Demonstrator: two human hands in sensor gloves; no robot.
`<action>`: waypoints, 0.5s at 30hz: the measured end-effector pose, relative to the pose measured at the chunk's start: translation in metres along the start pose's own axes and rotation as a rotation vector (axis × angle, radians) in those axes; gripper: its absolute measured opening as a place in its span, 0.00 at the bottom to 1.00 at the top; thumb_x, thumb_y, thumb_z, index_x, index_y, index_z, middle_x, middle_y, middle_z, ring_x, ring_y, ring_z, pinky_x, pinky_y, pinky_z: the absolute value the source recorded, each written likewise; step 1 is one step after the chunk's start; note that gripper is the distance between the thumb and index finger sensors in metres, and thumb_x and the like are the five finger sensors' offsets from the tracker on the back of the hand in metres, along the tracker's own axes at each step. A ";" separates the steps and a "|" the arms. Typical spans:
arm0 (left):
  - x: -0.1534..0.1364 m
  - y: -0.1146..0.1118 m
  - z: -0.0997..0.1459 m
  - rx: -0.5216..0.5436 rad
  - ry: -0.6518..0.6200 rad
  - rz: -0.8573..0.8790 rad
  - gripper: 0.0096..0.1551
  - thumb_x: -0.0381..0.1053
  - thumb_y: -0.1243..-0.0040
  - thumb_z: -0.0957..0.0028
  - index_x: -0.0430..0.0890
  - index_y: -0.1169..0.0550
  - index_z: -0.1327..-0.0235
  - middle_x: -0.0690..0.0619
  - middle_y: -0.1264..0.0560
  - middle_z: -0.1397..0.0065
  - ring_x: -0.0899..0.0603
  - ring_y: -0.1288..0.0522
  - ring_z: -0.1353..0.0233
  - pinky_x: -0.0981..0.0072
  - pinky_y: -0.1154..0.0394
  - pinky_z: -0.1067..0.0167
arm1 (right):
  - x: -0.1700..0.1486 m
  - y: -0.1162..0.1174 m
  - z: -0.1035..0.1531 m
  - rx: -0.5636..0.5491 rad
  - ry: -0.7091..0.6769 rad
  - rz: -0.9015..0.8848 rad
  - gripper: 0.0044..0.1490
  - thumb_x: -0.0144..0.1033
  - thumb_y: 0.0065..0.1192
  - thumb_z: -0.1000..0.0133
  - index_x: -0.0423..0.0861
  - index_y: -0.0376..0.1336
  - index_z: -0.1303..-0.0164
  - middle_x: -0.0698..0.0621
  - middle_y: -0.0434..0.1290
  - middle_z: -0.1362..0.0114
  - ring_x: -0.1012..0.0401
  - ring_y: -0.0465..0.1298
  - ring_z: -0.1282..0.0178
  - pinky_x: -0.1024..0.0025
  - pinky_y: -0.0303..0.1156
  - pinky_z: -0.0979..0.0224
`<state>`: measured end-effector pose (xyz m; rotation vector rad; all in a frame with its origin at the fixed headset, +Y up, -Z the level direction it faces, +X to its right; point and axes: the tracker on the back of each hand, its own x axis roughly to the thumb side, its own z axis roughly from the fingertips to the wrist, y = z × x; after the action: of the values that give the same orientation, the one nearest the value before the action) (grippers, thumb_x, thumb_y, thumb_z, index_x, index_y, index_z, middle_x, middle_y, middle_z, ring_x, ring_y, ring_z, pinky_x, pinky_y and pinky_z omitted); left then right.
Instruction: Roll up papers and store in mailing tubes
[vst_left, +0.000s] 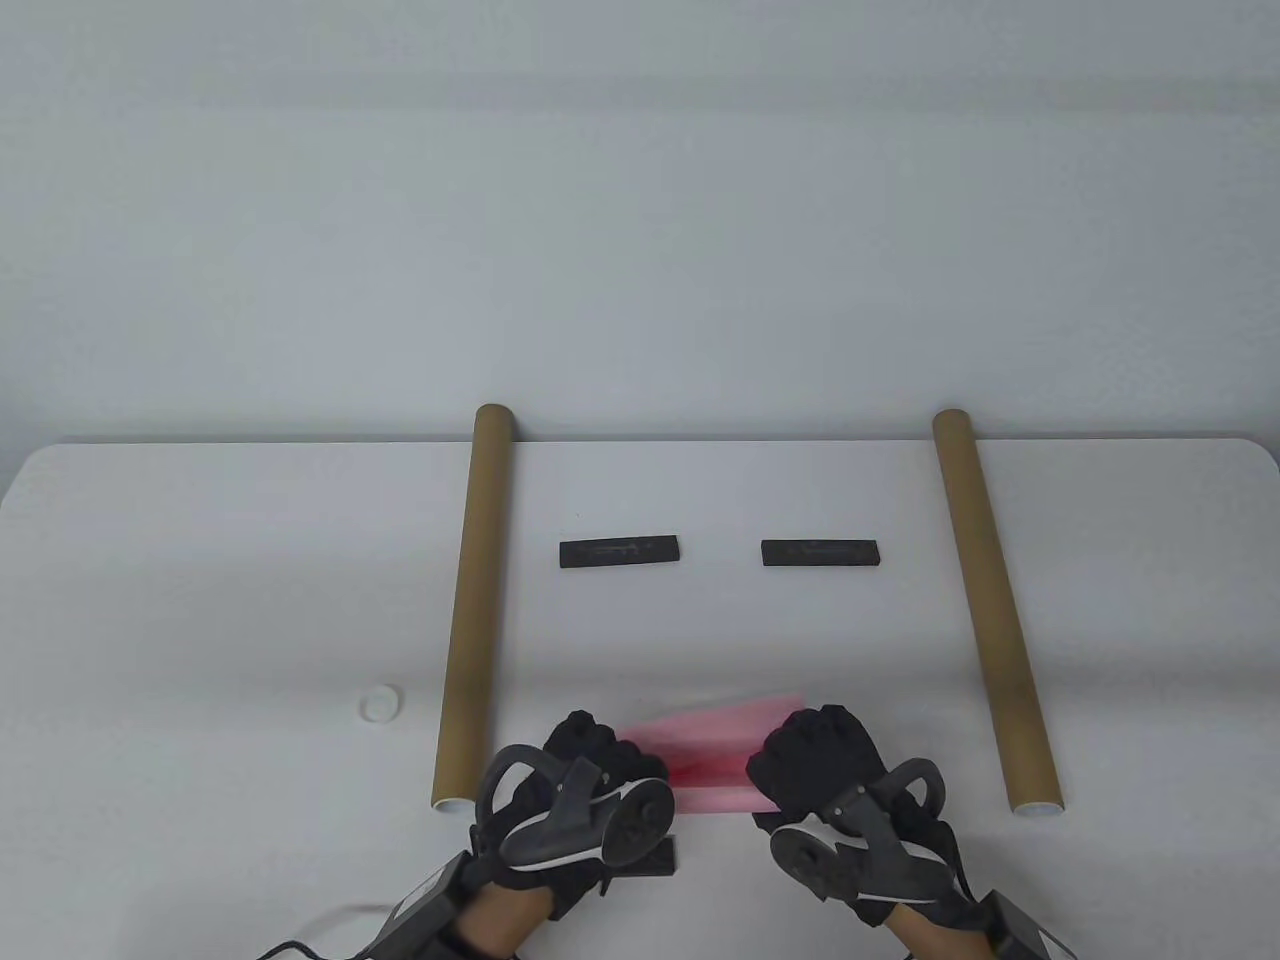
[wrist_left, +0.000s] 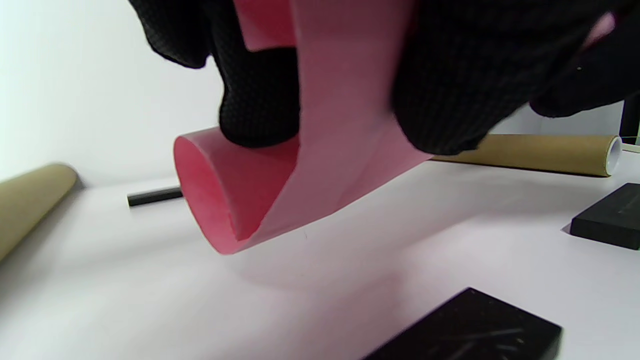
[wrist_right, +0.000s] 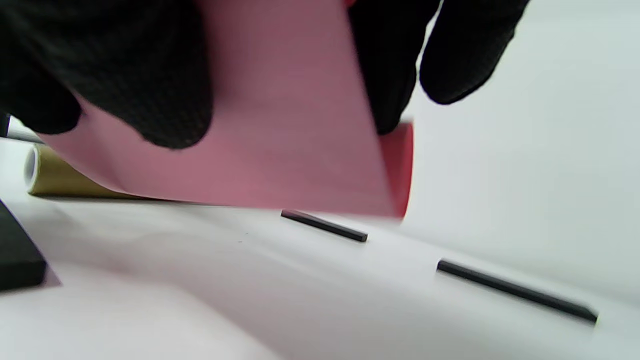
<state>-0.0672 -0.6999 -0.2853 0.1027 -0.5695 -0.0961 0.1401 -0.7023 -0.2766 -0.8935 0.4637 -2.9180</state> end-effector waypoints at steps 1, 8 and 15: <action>0.002 0.001 0.001 0.015 -0.010 -0.037 0.33 0.66 0.25 0.65 0.59 0.20 0.45 0.60 0.15 0.50 0.50 0.16 0.42 0.46 0.31 0.27 | -0.004 0.002 -0.001 0.044 0.029 -0.059 0.23 0.51 0.77 0.50 0.51 0.75 0.50 0.50 0.81 0.40 0.46 0.79 0.34 0.38 0.72 0.27; 0.020 0.002 0.003 0.083 -0.073 -0.234 0.45 0.69 0.24 0.69 0.56 0.26 0.37 0.59 0.17 0.45 0.50 0.17 0.39 0.45 0.32 0.26 | -0.023 0.010 -0.002 0.238 0.115 -0.390 0.21 0.49 0.78 0.50 0.48 0.77 0.53 0.48 0.83 0.44 0.44 0.80 0.38 0.36 0.72 0.31; 0.000 -0.007 -0.006 -0.067 0.039 0.038 0.24 0.64 0.25 0.64 0.60 0.17 0.54 0.62 0.13 0.59 0.52 0.13 0.51 0.49 0.27 0.29 | -0.015 -0.001 0.004 0.082 0.030 -0.167 0.47 0.61 0.78 0.54 0.45 0.67 0.30 0.43 0.71 0.25 0.38 0.70 0.24 0.33 0.66 0.26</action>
<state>-0.0642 -0.7061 -0.2908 0.0291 -0.5282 -0.0760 0.1551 -0.6998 -0.2813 -0.9212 0.2811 -3.0780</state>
